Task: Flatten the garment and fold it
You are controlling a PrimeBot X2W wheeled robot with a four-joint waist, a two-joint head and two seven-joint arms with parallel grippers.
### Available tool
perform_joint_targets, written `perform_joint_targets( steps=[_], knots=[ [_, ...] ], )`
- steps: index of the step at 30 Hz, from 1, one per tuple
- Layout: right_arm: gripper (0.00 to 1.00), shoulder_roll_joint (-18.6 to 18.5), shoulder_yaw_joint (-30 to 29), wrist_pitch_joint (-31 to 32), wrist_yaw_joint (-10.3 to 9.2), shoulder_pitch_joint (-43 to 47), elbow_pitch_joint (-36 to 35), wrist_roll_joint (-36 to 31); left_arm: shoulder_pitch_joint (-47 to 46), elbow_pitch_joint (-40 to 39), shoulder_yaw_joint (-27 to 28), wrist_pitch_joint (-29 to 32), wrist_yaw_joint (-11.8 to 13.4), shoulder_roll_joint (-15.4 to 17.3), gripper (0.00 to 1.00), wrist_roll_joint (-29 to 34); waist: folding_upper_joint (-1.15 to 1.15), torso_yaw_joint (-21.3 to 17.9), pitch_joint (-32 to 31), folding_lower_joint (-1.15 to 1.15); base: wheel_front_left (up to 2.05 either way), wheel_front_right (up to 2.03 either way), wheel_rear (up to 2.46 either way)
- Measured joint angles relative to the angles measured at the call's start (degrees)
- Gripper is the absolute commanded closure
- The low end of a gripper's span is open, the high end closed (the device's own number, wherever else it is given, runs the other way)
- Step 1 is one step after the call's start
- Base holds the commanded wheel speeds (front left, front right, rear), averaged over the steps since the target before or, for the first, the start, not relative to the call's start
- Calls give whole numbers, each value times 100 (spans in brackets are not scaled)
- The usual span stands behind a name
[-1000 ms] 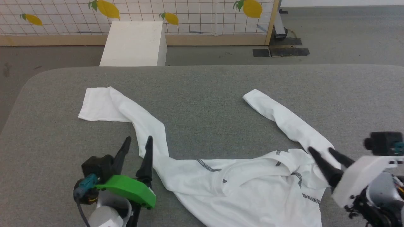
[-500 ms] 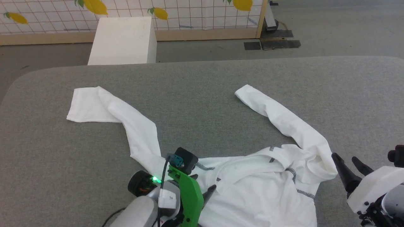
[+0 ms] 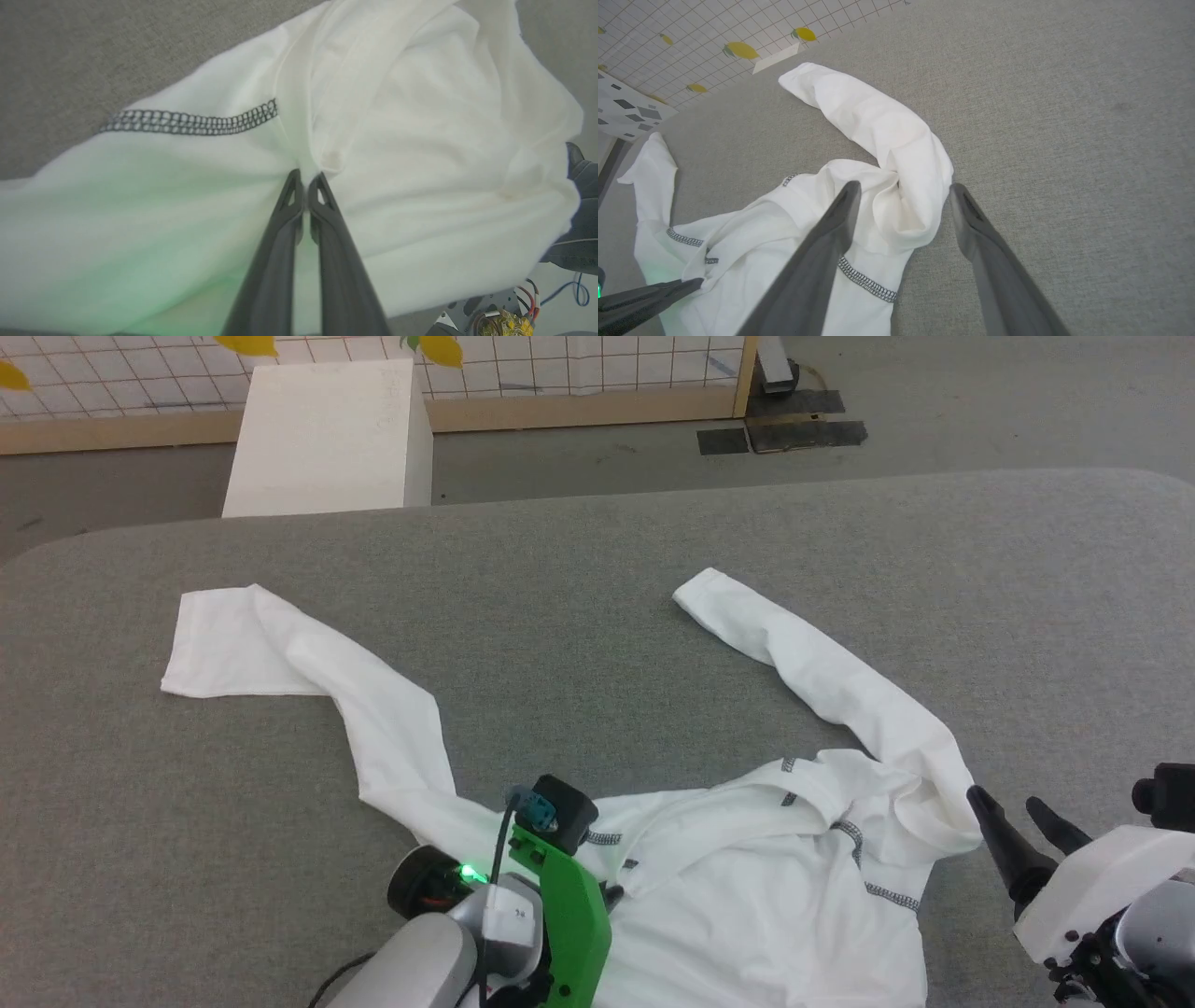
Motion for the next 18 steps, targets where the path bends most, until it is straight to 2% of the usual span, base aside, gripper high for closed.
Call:
perform_joint_targets(
  steps=[6,10,14,18],
  knots=[
    [0,0,4,-16,0,-9,47,-2,-53,-286,244,-18,9,-14,100,-327,0,39,26,0,0,0,0],
    [0,0,98,-19,-1,-104,42,-2,-653,-256,548,-67,124,2,100,-320,0,39,122,0,0,0,0],
    [0,2,387,-51,0,-375,49,-2,-1640,439,788,-223,140,13,100,-155,0,-61,326,0,0,0,0],
    [0,8,604,-120,0,-503,120,0,-2125,1236,798,-294,143,34,100,8,0,-235,494,0,0,0,0]
  ],
)
